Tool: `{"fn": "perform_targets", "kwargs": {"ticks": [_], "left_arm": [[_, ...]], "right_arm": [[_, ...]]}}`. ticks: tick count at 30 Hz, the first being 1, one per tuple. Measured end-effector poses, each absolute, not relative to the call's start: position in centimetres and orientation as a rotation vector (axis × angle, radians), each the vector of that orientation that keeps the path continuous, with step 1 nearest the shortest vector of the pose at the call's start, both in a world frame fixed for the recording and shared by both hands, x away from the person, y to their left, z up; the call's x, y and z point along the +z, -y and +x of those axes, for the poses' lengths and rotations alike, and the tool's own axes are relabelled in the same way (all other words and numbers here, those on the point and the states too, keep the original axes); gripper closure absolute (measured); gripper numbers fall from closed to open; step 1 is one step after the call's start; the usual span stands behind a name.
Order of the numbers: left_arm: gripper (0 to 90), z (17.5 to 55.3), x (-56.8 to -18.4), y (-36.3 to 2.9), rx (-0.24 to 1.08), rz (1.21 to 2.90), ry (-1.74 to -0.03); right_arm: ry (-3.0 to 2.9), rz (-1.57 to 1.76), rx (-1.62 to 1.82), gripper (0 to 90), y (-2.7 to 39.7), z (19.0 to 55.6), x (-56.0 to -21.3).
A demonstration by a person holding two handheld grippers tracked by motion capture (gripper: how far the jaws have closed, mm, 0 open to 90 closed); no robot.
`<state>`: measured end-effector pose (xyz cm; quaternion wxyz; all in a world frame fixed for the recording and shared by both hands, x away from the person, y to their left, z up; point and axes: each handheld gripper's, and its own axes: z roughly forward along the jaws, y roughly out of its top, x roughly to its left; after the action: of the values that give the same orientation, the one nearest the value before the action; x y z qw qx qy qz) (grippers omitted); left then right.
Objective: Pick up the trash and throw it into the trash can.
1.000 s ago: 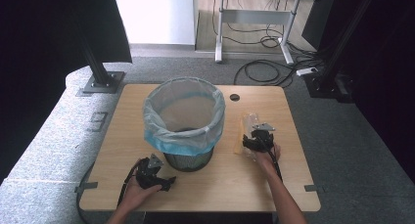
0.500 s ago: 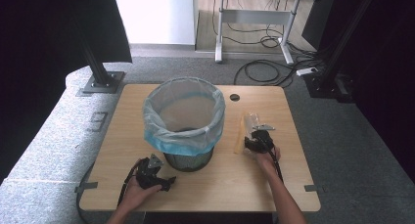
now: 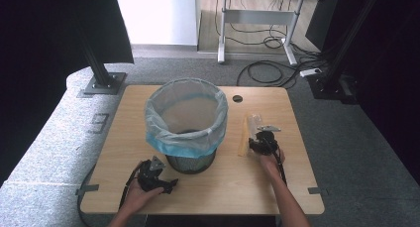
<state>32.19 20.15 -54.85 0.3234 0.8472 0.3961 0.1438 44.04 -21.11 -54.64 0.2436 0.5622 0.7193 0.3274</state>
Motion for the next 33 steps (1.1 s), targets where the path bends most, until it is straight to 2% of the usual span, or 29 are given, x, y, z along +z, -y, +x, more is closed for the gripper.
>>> {"fn": "perform_targets", "kwargs": {"ticks": [1,2,6,9,10,11,16,19,23,26,30,33], "left_arm": [[0.7,32.2,-54.9,-20.2,0.377,2.223,-1.039],[0.7,32.2,-54.9,-20.2,0.377,2.223,-1.039],[0.7,32.2,-54.9,-20.2,0.377,2.223,-1.039],[0.7,32.2,-54.9,-20.2,0.377,2.223,-1.039],[0.7,32.2,-54.9,-20.2,0.377,2.223,-1.039],[0.7,32.2,-54.9,-20.1,0.377,2.223,-1.039],[0.7,32.2,-54.9,-20.2,0.377,2.223,-1.04],[0.7,32.2,-54.9,-20.1,0.377,2.222,-1.041],[0.7,32.2,-54.9,-20.1,0.377,2.223,-1.04],[0.7,32.2,-54.9,-20.1,0.379,2.223,-1.041],[0.7,32.2,-54.9,-20.1,0.377,2.222,-1.041],[0.7,32.2,-54.8,-20.1,0.378,2.226,-1.041]], "right_arm": [[-1.966,1.545,0.861,14.9,20.9,44.1,-54.8],[-1.985,1.577,0.839,9.6,20.8,44.3,-55.0],[-2.018,1.562,0.802,3.4,20.2,44.4,-55.1],[-2.033,1.568,0.803,4.1,20.2,44.4,-55.1],[-2.027,1.578,0.8,6.3,20.2,44.4,-55.0],[-2.028,1.578,0.798,12.6,20.3,44.4,-54.9],[-2.017,1.556,0.824,53.8,20.7,44.1,-54.4],[-2.008,1.565,0.825,64.1,21.2,44.1,-54.3],[-1.997,1.59,0.847,83.4,21.9,44.1,-54.3],[-1.987,1.631,0.916,87.1,22.6,44.1,-54.1],[-1.943,1.617,0.996,87.6,23.1,43.9,-53.3],[-1.87,1.589,1.17,87.9,23.3,43.1,-50.6]]}}
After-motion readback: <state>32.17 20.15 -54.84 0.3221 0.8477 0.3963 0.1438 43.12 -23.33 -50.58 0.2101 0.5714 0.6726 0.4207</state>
